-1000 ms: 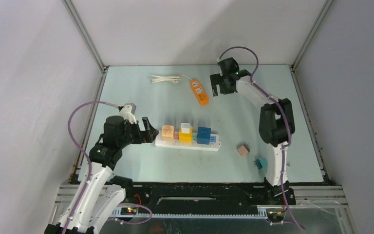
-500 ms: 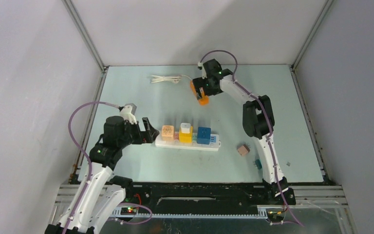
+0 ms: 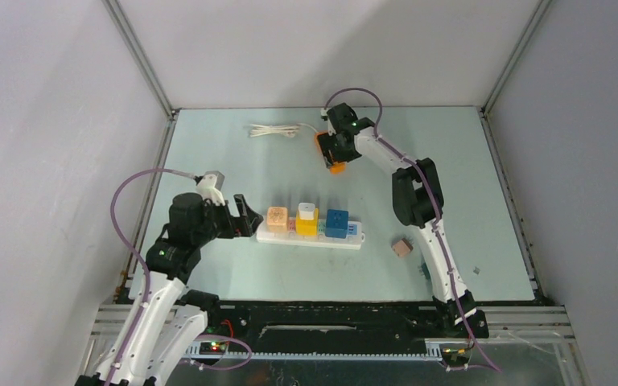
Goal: Insert the plug
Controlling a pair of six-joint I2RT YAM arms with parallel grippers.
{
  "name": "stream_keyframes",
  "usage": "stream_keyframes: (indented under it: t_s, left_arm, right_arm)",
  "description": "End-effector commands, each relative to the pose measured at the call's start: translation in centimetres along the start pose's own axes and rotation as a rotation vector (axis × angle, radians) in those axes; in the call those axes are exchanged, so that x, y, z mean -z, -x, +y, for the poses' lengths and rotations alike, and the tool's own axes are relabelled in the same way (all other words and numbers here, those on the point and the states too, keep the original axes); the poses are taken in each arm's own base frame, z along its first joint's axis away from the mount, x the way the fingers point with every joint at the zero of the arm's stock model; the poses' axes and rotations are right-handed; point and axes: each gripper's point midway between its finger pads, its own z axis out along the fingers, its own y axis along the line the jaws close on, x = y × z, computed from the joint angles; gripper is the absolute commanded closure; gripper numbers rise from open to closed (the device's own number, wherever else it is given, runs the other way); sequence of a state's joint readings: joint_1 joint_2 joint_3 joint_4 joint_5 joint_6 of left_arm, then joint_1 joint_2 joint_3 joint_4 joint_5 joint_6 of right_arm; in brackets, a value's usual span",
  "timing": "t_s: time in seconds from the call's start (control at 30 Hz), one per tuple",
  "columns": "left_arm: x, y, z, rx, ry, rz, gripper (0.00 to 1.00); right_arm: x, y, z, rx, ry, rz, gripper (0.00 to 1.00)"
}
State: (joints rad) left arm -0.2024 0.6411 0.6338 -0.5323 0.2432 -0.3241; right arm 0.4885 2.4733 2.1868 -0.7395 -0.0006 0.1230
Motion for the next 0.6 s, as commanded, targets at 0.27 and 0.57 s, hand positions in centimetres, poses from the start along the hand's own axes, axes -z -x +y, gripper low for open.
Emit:
stream_keyframes:
  t_s: [0.27,0.57]
  left_arm:
    - [0.0,0.3,-0.2,0.001,-0.025,-0.036,0.02]
    - [0.0,0.3,-0.5,-0.003,-0.043,-0.040,0.02]
  right_arm:
    - [1.2,0.0,-1.2,0.007,-0.041,-0.033,0.79]
    - [8.1,-5.8,-4.4,-0.143,-0.169,-0.033,0.86]
